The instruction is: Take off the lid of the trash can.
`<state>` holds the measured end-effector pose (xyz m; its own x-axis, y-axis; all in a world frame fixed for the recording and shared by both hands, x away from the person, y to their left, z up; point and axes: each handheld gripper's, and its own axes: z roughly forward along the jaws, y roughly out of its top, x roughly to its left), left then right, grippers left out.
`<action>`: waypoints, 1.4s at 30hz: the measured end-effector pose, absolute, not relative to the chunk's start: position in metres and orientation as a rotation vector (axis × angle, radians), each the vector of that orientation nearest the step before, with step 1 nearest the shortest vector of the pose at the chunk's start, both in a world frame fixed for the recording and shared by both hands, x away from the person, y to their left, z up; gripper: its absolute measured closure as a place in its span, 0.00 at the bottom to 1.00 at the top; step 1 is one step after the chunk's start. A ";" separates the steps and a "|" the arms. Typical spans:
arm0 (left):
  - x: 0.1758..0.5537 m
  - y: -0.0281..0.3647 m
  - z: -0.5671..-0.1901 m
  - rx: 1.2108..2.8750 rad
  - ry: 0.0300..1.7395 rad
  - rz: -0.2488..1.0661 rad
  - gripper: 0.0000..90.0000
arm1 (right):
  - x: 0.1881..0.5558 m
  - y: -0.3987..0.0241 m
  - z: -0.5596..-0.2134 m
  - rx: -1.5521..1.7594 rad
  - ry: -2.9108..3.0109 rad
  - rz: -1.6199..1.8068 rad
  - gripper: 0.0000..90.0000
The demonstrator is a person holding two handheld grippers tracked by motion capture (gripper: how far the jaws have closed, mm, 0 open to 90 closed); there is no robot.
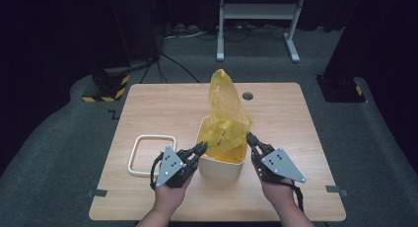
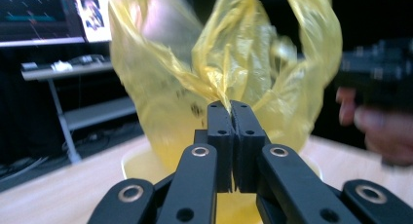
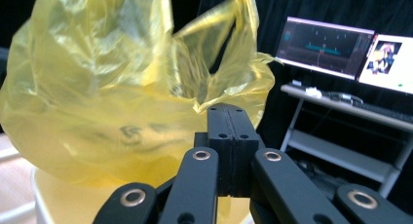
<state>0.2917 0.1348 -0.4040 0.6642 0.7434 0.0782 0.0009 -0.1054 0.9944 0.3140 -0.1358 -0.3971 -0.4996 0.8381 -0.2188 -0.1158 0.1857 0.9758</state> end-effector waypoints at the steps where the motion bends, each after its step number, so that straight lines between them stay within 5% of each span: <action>1: 0.289 0.133 -0.413 1.619 0.634 0.690 0.98 | 0.312 -0.141 -0.406 0.722 1.661 1.415 1.00; 7: 0.289 0.126 -0.428 1.678 0.652 0.691 0.97 | 0.314 -0.148 -0.424 0.841 1.722 1.367 0.99; 15: 0.290 0.126 -0.430 1.680 0.661 0.702 0.96 | 0.295 -0.151 -0.393 0.810 1.591 1.472 0.81; 30: 0.288 0.126 -0.433 1.689 0.659 0.691 0.92 | 0.309 -0.129 -0.401 0.842 1.705 1.516 0.82; 42: 0.288 0.150 -0.423 1.563 0.771 0.689 0.67 | 0.283 -0.109 -0.432 0.713 1.834 1.397 0.82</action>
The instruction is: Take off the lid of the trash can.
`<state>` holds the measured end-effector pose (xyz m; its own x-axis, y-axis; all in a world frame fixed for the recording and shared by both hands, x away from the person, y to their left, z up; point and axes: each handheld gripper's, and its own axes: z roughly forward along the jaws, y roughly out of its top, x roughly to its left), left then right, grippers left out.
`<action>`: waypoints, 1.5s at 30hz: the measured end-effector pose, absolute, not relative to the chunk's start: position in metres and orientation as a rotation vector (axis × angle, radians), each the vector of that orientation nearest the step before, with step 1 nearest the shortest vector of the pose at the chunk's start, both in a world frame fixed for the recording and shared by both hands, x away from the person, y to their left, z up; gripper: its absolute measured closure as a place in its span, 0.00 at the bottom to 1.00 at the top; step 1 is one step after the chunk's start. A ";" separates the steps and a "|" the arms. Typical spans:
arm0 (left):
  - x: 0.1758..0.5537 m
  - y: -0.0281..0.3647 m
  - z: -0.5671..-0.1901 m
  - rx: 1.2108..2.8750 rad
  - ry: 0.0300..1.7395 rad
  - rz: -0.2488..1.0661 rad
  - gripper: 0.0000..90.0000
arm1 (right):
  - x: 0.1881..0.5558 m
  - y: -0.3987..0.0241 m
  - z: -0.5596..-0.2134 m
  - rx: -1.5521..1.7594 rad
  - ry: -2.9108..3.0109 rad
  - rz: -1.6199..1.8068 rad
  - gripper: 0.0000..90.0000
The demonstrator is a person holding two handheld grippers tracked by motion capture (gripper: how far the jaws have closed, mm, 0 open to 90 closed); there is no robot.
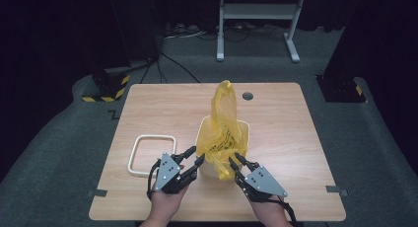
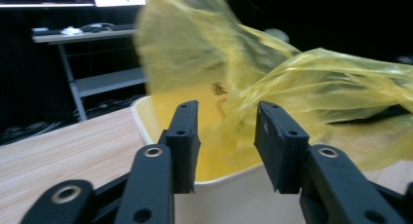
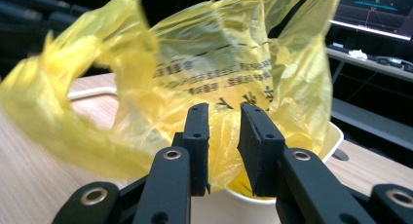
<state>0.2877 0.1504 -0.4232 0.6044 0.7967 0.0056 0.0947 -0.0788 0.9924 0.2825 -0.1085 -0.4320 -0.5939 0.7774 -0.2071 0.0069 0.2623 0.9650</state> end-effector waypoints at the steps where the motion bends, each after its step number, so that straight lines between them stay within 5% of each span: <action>1: 0.288 0.154 -0.422 1.554 0.780 0.697 0.66 | 0.282 -0.108 -0.432 0.706 1.835 1.392 0.82; 8: 0.294 0.171 -0.406 1.437 0.818 0.659 0.58 | 0.276 -0.101 -0.436 0.654 1.850 1.358 0.82; 14: 0.304 0.140 -0.393 1.536 0.788 0.567 0.48 | 0.275 -0.096 -0.439 0.636 1.870 1.342 0.82; 23: 0.311 0.132 -0.414 1.677 0.889 0.484 0.93 | 0.274 -0.102 -0.435 0.657 1.829 1.354 0.81; 39: 0.300 0.131 -0.428 1.583 0.937 0.590 0.97 | 0.285 -0.091 -0.422 0.883 1.636 1.403 0.65; 45: 0.293 0.138 -0.427 1.562 0.945 0.609 0.97 | 0.296 -0.101 -0.435 0.992 1.717 1.336 0.96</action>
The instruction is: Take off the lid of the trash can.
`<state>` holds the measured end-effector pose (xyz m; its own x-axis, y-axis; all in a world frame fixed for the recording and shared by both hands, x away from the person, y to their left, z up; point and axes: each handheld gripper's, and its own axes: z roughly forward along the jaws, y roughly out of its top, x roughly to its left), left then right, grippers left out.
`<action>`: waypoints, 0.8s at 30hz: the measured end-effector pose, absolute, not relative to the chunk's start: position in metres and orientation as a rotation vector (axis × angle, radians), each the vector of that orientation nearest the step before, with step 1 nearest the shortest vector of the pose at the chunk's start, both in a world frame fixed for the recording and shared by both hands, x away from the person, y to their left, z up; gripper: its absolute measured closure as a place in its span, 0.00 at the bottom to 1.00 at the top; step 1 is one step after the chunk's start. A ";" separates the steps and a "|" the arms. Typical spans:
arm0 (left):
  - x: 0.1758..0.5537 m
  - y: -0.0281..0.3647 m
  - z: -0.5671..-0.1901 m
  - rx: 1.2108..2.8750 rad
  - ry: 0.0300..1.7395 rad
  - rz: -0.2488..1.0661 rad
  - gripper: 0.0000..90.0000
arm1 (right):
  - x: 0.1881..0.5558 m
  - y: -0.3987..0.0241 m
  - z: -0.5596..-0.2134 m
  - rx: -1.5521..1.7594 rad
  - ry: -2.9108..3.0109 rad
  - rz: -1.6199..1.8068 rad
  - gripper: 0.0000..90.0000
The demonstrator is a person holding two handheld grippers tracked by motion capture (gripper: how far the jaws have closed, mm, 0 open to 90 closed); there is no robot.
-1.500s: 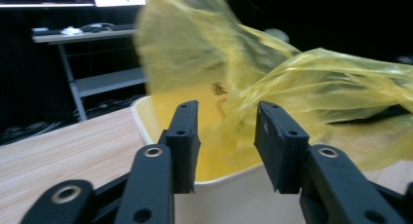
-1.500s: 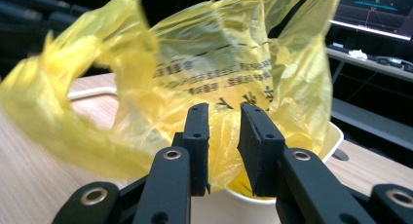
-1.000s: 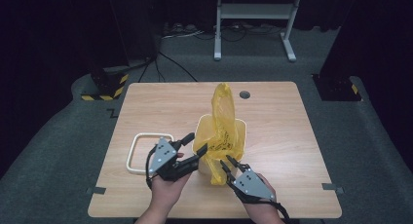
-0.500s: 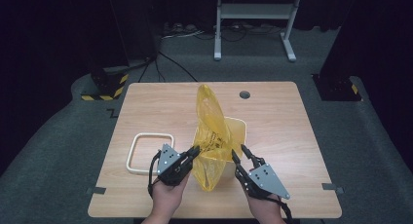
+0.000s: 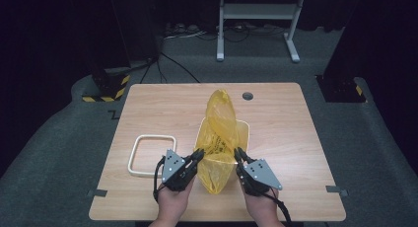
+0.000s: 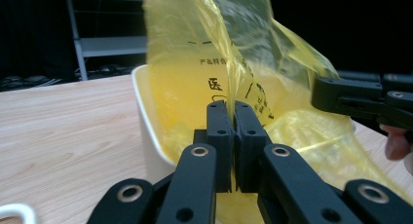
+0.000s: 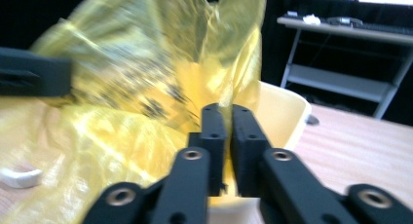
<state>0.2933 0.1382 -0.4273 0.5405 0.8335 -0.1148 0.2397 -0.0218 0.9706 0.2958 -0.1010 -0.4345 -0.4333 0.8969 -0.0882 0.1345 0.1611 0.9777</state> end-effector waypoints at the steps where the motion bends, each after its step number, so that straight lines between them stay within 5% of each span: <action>1: 0.292 0.141 -0.427 1.559 0.947 0.608 0.97 | 0.295 -0.105 -0.435 1.007 1.718 1.338 0.98; 24: 0.296 0.165 -0.443 1.601 1.049 0.620 0.94 | 0.284 -0.140 -0.441 1.099 1.709 1.278 1.00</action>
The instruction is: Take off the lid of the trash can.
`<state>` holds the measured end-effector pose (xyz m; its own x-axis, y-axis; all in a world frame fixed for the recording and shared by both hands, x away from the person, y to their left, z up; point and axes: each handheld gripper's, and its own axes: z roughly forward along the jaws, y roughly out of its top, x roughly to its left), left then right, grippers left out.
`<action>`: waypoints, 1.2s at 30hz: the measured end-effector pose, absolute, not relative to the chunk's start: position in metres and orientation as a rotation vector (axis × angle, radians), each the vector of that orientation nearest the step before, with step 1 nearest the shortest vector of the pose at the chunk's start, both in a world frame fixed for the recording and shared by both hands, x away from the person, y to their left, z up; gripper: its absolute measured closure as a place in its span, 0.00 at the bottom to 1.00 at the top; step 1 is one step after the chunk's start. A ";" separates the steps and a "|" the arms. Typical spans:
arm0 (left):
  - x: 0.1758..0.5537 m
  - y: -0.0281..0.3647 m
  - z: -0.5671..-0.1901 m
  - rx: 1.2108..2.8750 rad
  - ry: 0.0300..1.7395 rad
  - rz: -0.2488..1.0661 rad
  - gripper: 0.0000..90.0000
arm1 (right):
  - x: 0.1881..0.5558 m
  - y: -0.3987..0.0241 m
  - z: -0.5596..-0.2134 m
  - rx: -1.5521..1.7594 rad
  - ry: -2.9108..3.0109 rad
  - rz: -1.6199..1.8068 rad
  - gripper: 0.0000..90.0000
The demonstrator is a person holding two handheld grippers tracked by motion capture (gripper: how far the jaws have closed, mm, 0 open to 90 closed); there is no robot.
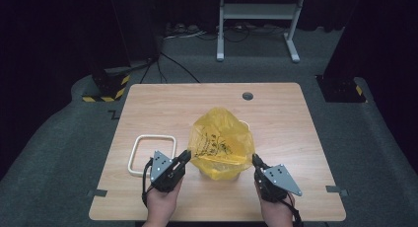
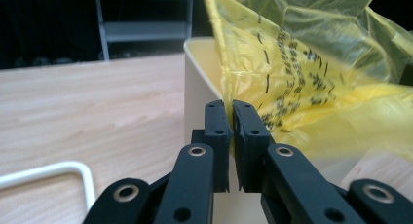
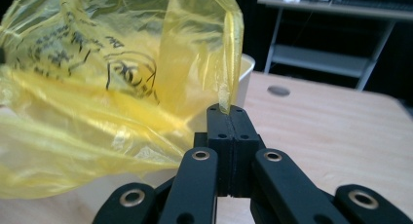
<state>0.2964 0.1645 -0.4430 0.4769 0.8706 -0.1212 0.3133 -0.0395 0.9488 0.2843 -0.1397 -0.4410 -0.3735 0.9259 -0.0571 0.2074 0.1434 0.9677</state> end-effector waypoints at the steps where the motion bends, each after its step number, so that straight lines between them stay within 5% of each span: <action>1: 0.298 0.165 -0.445 1.615 1.050 0.620 0.94 | 0.285 -0.139 -0.443 1.109 1.724 1.276 1.00; 11: 0.309 0.165 -0.456 1.664 1.044 0.575 0.87 | 0.299 -0.139 -0.455 1.148 1.757 1.265 0.99; 20: 0.312 0.171 -0.459 1.636 1.055 0.577 0.69 | 0.318 -0.144 -0.464 1.183 1.754 1.270 0.95; 36: 0.310 0.184 -0.457 1.561 1.040 0.546 0.63 | 0.324 -0.151 -0.468 1.181 1.737 1.265 0.79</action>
<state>0.3102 0.1839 -0.4567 0.5037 0.8434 -0.1868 0.3247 0.0155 0.9457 0.3240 -0.1508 -0.4682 -0.3609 0.9325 -0.0104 0.2763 0.1176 0.9539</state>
